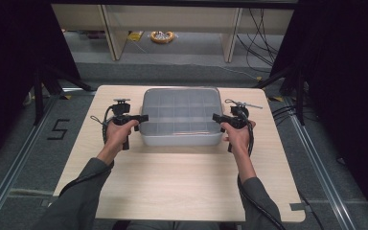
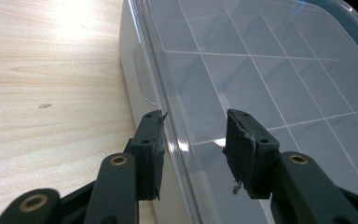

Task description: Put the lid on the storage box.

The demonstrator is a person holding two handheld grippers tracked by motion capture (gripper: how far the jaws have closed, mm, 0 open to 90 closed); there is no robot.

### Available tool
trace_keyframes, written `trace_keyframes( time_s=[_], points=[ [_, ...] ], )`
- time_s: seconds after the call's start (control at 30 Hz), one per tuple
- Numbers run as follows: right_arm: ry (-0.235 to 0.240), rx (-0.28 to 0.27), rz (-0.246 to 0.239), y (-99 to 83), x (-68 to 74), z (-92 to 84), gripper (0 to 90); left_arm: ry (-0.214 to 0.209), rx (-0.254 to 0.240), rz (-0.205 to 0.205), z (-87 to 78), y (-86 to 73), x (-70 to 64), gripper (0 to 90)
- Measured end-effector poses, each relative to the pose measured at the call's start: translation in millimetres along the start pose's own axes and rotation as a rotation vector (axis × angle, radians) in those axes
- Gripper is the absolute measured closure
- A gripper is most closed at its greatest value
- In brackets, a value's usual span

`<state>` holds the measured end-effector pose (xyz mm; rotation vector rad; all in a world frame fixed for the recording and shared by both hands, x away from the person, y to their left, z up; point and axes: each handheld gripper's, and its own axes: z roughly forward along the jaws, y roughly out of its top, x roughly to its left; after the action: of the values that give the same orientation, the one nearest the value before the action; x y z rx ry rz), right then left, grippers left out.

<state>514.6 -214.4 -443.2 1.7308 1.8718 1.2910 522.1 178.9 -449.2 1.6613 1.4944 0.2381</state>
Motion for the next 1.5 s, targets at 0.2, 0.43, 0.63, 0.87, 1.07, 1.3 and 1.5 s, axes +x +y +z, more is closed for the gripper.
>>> trace_keyframes(
  time_s=[0.2, 0.43, 0.63, 0.87, 1.07, 1.3, 1.5],
  points=[
    [-0.004, 0.025, -0.007, 2.5, 5.1, -0.8, 45.4, 0.002, 0.001, 0.002, -1.5, -1.8, 0.0, 57.2],
    [0.003, 0.027, -0.021, 2.8, -1.2, -3.1, 48.0, -0.018, 0.005, 0.000, -3.0, -4.4, 1.9, 57.1],
    [0.015, 0.022, -0.028, 1.0, -5.4, -5.4, 52.9, -0.014, 0.009, -0.002, -5.1, -5.2, 1.2, 57.1],
    [0.023, 0.030, -0.014, -0.7, -8.7, -8.2, 59.2, -0.011, 0.006, -0.005, -6.6, -5.7, 2.9, 56.3],
    [0.024, 0.032, -0.016, -3.5, -11.1, -7.3, 61.0, -0.015, 0.002, 0.003, -7.6, -5.3, 3.5, 55.8],
    [0.014, 0.027, -0.013, -4.4, -11.9, -7.7, 59.6, -0.020, -0.018, 0.002, -15.4, -5.1, 3.4, 51.4],
    [0.023, 0.024, 0.038, -4.5, -8.8, -14.1, 57.7, -0.034, -0.030, 0.014, -26.2, -7.2, 3.3, 48.9]
  ],
)
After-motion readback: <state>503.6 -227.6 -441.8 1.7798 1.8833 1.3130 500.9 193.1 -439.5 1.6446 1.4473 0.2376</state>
